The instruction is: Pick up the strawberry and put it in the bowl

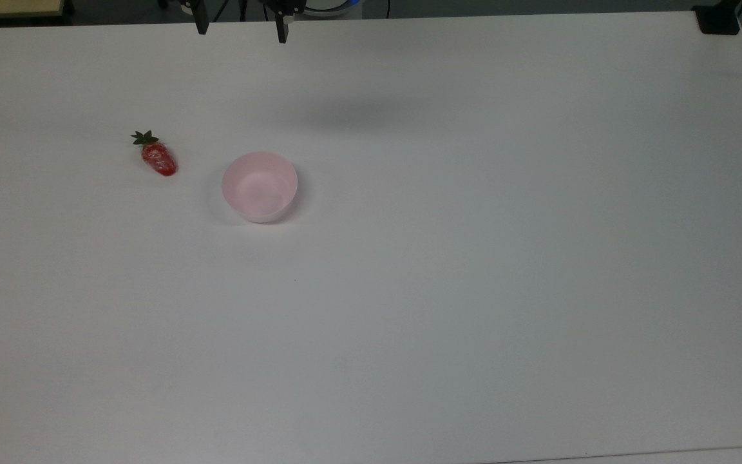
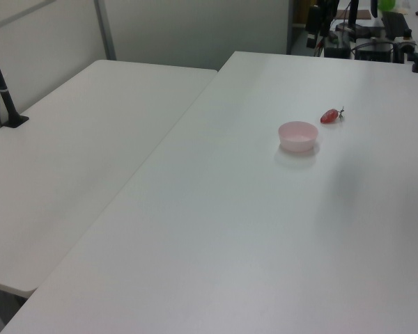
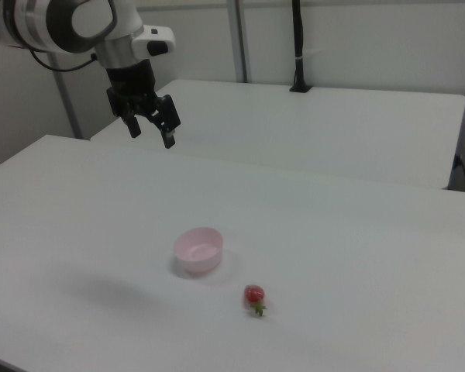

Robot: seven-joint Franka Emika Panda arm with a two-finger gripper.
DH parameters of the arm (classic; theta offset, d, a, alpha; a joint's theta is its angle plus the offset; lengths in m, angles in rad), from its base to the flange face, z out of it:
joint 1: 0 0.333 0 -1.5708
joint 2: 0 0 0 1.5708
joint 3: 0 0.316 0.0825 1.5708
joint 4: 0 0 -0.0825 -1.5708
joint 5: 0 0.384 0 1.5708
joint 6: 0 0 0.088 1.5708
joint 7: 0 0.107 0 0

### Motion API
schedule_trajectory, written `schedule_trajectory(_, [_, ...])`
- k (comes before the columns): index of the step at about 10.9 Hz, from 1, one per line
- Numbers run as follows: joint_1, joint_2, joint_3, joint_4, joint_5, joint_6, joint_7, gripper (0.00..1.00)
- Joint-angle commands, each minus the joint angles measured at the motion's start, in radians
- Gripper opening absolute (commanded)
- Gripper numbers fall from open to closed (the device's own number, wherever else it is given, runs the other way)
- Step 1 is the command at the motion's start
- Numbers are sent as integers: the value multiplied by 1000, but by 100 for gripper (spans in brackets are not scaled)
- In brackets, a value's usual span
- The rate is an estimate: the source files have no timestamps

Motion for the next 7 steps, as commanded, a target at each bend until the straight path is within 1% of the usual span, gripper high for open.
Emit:
schedule_trajectory(1, [21, -21, -17, -15, 13, -25, -9, 100])
schedule_trajectory(6, [14, -24, -17, -15, 13, -26, -16, 100])
schedule_trajectory(7, [7, -30, -26, -15, 13, -28, -33, 100])
